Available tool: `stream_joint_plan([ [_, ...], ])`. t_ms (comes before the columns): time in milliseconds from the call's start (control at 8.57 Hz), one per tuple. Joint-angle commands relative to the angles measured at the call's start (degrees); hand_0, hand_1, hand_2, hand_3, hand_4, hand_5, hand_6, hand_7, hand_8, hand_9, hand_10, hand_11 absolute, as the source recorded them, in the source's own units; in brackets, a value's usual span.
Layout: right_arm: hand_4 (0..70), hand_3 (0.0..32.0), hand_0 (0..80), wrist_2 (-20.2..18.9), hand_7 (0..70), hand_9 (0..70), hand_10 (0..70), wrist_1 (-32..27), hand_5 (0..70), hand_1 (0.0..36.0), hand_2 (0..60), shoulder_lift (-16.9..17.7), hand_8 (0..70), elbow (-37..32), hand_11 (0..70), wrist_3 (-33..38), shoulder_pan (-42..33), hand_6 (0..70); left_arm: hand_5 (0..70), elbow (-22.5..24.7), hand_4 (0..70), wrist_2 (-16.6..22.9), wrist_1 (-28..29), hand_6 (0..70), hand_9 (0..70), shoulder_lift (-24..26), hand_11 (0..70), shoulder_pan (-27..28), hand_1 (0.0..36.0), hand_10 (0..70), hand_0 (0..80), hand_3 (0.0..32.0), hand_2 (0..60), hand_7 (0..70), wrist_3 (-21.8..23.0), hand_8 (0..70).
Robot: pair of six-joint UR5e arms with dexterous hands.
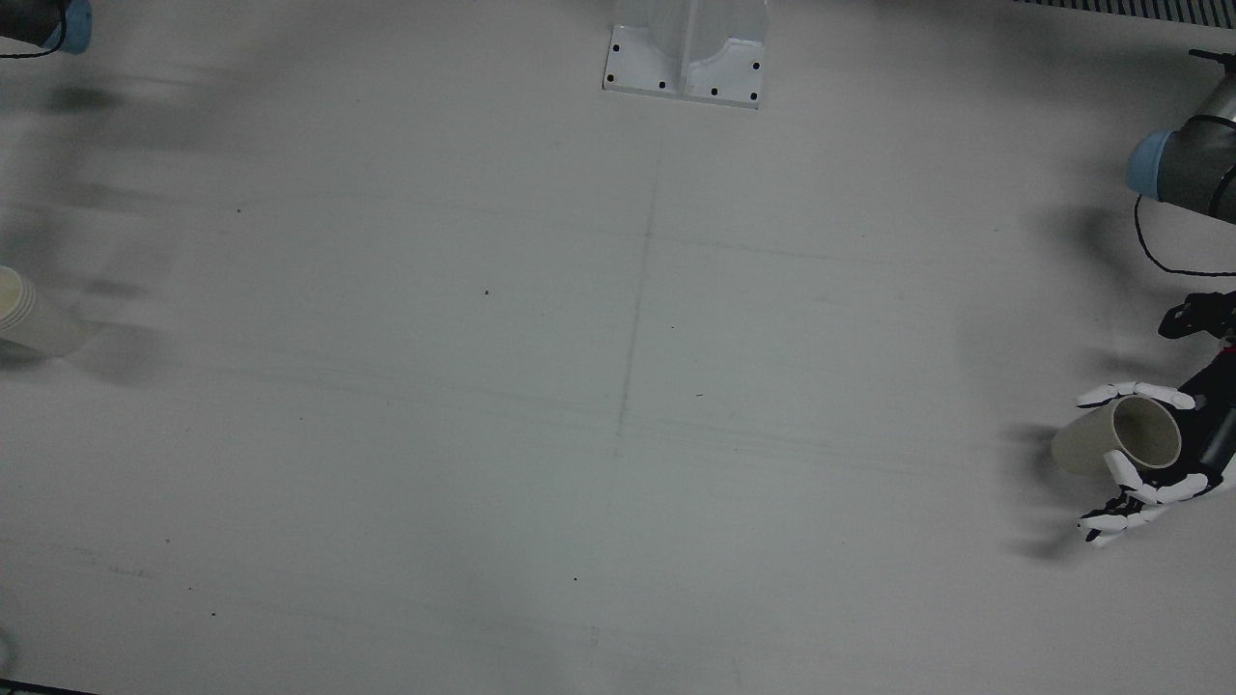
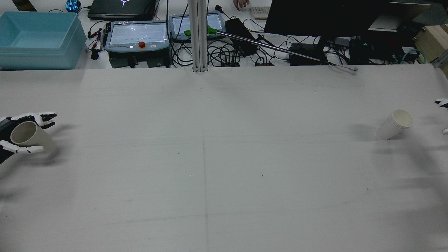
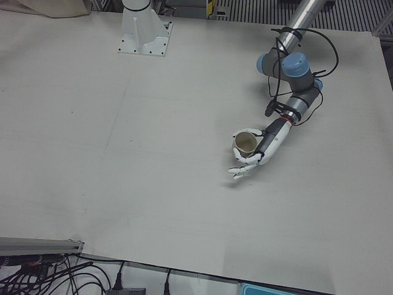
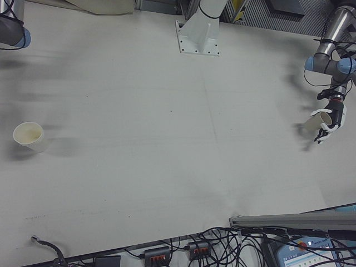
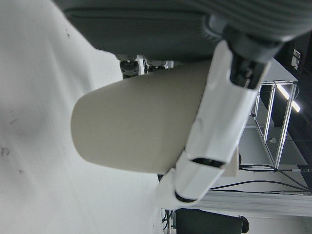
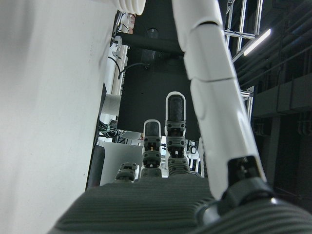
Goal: Pour water
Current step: 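Reach the right hand to the white cup and close around it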
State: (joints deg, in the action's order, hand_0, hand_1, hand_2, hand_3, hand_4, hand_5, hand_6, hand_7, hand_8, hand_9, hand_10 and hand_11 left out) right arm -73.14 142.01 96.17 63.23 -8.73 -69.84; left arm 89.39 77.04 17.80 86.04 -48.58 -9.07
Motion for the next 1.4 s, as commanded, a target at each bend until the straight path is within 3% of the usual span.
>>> stream_joint_plan([
  [0,33.2,0.0,80.0,-0.2,20.6,11.5,0.0,0.7,44.8,22.8,0.0,-3.7,11.4,-5.5,1.9,-0.9,5.8,20.1,70.0,-0.1,70.0,-0.1,0.2,17.3,11.5,-0.4,14.4,0.1,36.0,7.9,80.0,0.0,60.0,21.6,-0.1,10.7],
  [233,13.4,0.0,80.0,-0.2,9.5,7.1,0.0,0.7,36.7,19.5,0.0,-3.6,7.5,-7.1,0.0,-0.9,5.9,10.2,70.0,-0.2,70.0,-0.1,0.5,17.5,11.5,-0.7,14.5,0.1,36.0,8.0,80.0,0.0,60.0,21.5,-0.1,10.8],
  [350,7.9,5.2,80.0,-0.2,8.0,5.9,0.0,0.7,35.3,17.8,0.0,-3.7,6.5,-7.4,0.0,-0.9,5.7,7.9,70.0,-0.1,70.0,-0.1,0.5,17.2,11.5,-0.7,14.7,0.1,36.0,8.1,80.0,0.0,60.0,21.1,0.0,10.8],
  [700,4.1,4.2,77.9,-0.5,9.9,7.4,0.0,4.8,37.5,15.5,0.0,-6.8,6.4,-7.4,0.0,-1.5,5.7,6.8,70.0,-0.1,70.0,-0.1,0.5,18.3,11.6,-0.7,14.6,0.1,36.0,8.1,80.0,0.0,60.0,21.6,0.0,10.9],
  [933,3.8,4.4,75.9,-0.5,11.0,7.8,0.0,5.5,38.4,16.0,0.0,-7.3,6.4,-7.4,0.0,-2.0,6.3,6.2,70.0,-0.2,70.0,-0.1,0.7,18.2,11.6,-0.8,14.7,0.1,36.0,8.1,80.0,0.0,60.0,21.5,0.0,11.0],
  [1283,4.3,4.8,79.3,-0.4,12.4,8.1,0.0,7.1,39.8,17.9,0.0,-9.7,6.6,-6.6,0.0,-3.7,9.6,6.4,70.0,-0.4,70.0,-0.2,2.0,18.1,11.6,-1.8,14.8,0.0,36.0,8.2,80.0,0.0,60.0,21.4,0.0,11.0],
])
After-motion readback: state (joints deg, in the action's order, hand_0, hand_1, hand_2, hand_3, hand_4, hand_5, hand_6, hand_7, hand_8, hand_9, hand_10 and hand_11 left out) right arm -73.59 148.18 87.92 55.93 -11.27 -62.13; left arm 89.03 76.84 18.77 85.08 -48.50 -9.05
